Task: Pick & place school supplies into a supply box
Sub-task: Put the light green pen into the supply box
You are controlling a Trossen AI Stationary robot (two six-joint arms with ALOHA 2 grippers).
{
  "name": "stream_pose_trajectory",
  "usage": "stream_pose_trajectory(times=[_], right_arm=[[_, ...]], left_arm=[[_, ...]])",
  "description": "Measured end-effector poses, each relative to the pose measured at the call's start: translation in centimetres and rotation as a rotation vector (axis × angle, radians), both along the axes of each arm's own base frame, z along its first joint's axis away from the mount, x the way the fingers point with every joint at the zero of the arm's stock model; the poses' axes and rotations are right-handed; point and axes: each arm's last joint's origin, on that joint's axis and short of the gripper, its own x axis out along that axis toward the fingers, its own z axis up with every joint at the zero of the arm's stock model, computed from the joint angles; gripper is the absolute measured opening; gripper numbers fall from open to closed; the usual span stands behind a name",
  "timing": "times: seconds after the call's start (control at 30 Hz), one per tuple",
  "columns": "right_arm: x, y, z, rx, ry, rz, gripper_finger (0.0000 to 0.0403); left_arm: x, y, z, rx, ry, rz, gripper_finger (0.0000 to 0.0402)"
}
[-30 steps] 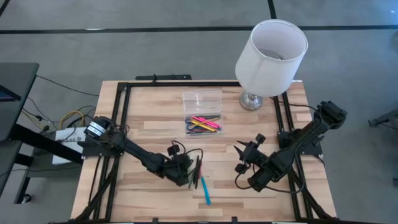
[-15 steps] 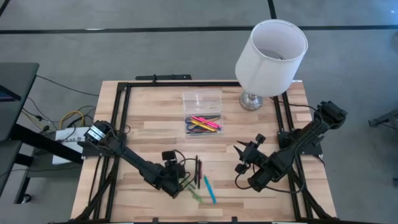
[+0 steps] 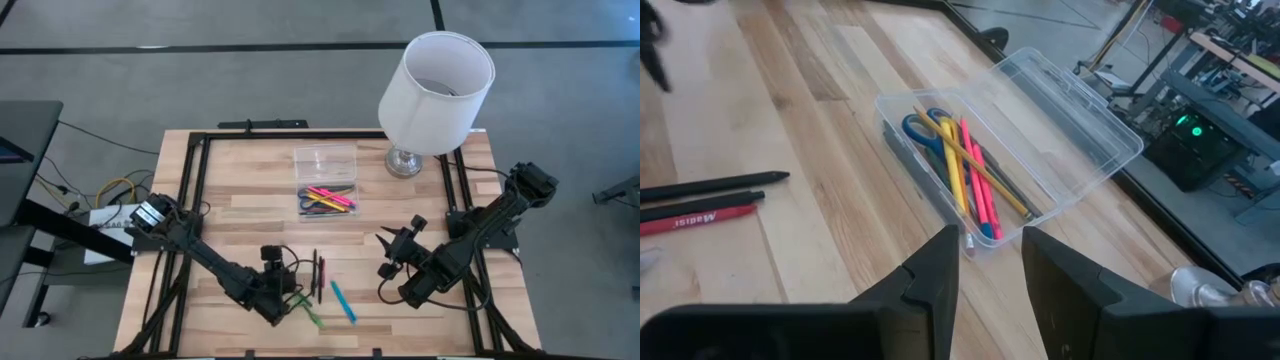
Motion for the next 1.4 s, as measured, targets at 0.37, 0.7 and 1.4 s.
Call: stream_pose_trajectory(times=[0.37,0.7,1.4], right_arm=[[0.1,0.0,0.0,0.003,-0.004,-0.003,0.0108],[0.2,-0.1,0.0,0.006,-0.007,-0.008,0.0108],[0.2,-0.1,-0.1,0.005,0.006,-0.007,0.0108]], left_arm=[[-0.2,-4.2,0.9,-0.143,-0.118,-0.435,0.0102],[1.4,-2.4,-0.1,-0.234,-0.179,-0.518,0.0103],[3.3,-1.6,-2.7,-0.297,-0.15,-0.601,0.0103]])
